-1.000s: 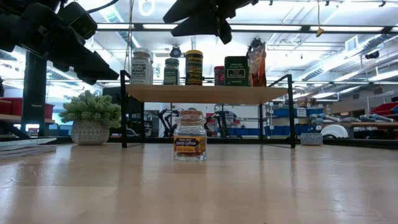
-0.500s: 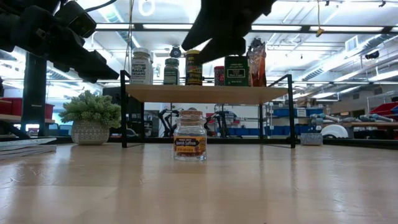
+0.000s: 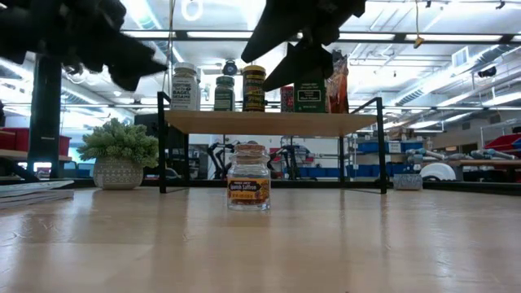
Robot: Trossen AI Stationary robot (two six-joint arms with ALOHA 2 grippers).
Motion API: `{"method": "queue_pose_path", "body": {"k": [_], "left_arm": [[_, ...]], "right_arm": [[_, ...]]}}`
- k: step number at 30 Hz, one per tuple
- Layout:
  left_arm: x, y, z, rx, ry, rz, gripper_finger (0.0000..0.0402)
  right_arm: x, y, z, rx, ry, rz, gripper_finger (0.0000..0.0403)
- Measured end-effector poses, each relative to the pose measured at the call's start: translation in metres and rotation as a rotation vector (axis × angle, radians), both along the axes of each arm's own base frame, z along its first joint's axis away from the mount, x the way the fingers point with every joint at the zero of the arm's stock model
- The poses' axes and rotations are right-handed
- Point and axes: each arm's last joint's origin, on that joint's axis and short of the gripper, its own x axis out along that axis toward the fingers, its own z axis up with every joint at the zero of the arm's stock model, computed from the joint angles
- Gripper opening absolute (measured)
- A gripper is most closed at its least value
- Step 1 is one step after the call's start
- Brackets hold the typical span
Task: Shelf spices
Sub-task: Put the transparent seasoning bottle on the shelf
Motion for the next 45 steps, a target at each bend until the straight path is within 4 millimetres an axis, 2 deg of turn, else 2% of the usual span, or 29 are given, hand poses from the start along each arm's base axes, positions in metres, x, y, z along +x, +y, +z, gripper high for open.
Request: {"method": "queue_pose_path", "body": {"k": [5, 7, 9, 13, 14, 19, 25, 30, 34, 39, 45], "left_arm": [[0.001, 0.000, 0.008, -0.092, -0.084, 0.010, 0.0208], [0.001, -0.001, 0.008, -0.091, -0.081, 0.007, 0.0190], [0.001, -0.002, 0.008, -0.088, -0.078, 0.000, 0.0149], [-0.001, -0.003, 0.009, -0.066, -0.091, 0.000, 0.0029], [-0.002, -0.003, 0.010, -0.062, -0.099, 0.005, 0.0016], [-0.015, -0.003, 0.014, -0.001, -0.102, 0.043, 0.0003], [-0.037, -0.001, 0.014, 0.025, -0.112, -0.046, 0.0002], [-0.045, 0.000, -0.011, 0.012, -0.228, -0.085, 0.0001], [-0.047, 0.003, -0.031, 0.010, -0.238, -0.071, 0.0001], [-0.051, 0.008, -0.031, -0.001, -0.261, -0.063, 0.0000], [-0.052, 0.010, -0.037, -0.019, -0.203, -0.040, 0.0000]], "right_arm": [[-0.001, 0.006, 0.000, 0.033, 0.001, 0.012, 0.0313], [-0.003, 0.011, 0.000, 0.039, 0.002, 0.024, 0.0314], [-0.004, 0.015, 0.000, 0.040, 0.002, 0.037, 0.0315], [-0.006, 0.022, 0.000, 0.040, 0.003, 0.056, 0.0315], [-0.006, 0.023, 0.000, 0.040, 0.003, 0.060, 0.0314], [-0.008, 0.029, 0.000, 0.039, 0.003, 0.076, 0.0314], [-0.008, 0.031, 0.000, 0.038, 0.003, 0.083, 0.0312], [-0.008, 0.031, 0.000, 0.036, 0.003, 0.081, 0.0313], [-0.008, 0.031, 0.000, 0.036, 0.002, 0.081, 0.0313], [-0.008, 0.031, 0.000, 0.038, 0.002, 0.080, 0.0312], [-0.008, 0.031, 0.000, 0.038, 0.002, 0.080, 0.0313]]}}
